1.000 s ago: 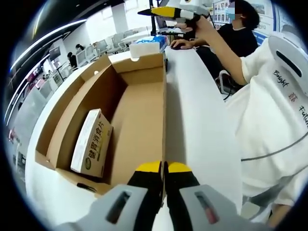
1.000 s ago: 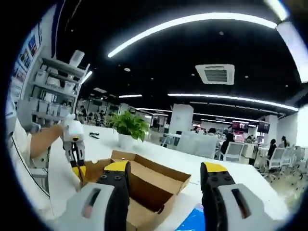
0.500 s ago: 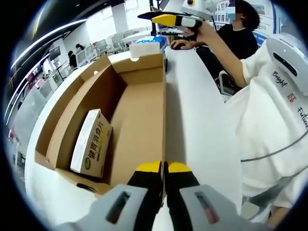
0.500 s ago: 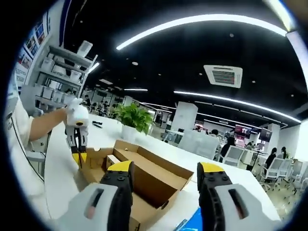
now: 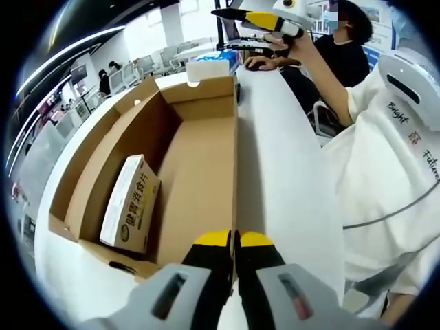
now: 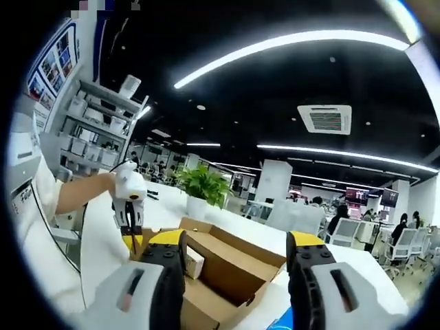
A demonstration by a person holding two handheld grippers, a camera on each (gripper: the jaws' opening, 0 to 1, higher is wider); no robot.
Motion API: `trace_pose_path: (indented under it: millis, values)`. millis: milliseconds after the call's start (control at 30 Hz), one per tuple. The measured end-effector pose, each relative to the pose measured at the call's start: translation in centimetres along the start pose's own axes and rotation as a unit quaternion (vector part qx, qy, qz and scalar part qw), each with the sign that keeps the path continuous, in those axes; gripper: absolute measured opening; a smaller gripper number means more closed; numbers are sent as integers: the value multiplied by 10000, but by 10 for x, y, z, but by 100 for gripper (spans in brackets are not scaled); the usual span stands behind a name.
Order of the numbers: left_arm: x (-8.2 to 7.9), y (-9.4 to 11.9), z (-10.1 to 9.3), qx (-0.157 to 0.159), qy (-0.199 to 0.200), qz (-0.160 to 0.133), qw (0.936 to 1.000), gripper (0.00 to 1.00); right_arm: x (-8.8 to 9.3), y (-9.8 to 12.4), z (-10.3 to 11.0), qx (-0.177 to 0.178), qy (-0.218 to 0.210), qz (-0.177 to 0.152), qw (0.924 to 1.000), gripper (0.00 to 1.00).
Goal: Operate the shoe box by opening the lid, removing the specified soft item, and placing it in the target area until the item is outside and the box remains undamaged.
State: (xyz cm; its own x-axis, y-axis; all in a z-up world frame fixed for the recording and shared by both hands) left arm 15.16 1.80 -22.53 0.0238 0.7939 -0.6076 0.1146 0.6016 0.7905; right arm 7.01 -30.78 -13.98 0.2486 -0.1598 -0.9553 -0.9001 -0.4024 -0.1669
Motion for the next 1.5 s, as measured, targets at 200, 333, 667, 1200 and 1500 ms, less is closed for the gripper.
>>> trace_pose_path:
  millis: [200, 333, 667, 1200, 1500]
  values:
    - [0, 0, -1, -2, -23, 5, 10000, 1, 9, -12, -6, 305, 259, 381, 9985, 52]
    - [0, -1, -1, 9, -16, 30, 10000, 1, 8, -24, 0, -163, 389, 271, 9987, 50]
    - [0, 0, 0, 43, 32, 18, 10000, 1, 2, -44, -8, -712, -476, 518, 9950, 45]
    - [0, 0, 0, 17, 27, 33, 10000, 1, 4, -47, 1, -1212, -567, 913, 9868, 44]
    - [0, -1, 0, 26, 23, 32, 10000, 1, -5, -57, -7, -1253, -481, 890, 9869, 50]
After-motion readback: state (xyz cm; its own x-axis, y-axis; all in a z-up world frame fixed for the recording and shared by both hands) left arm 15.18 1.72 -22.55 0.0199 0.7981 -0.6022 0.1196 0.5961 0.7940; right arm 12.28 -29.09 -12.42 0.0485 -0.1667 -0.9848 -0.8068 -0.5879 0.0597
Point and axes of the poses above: the point that each gripper's makers call its tool centre point, and the gripper's own axes: y roughly backward along the fingers, z roughly to its left, x roughly out of its underside, the point moved 10 cm from there along y, roughly backward along the fingers, and after that the axes turned 10 degrees about x, right-handed, at the moved point
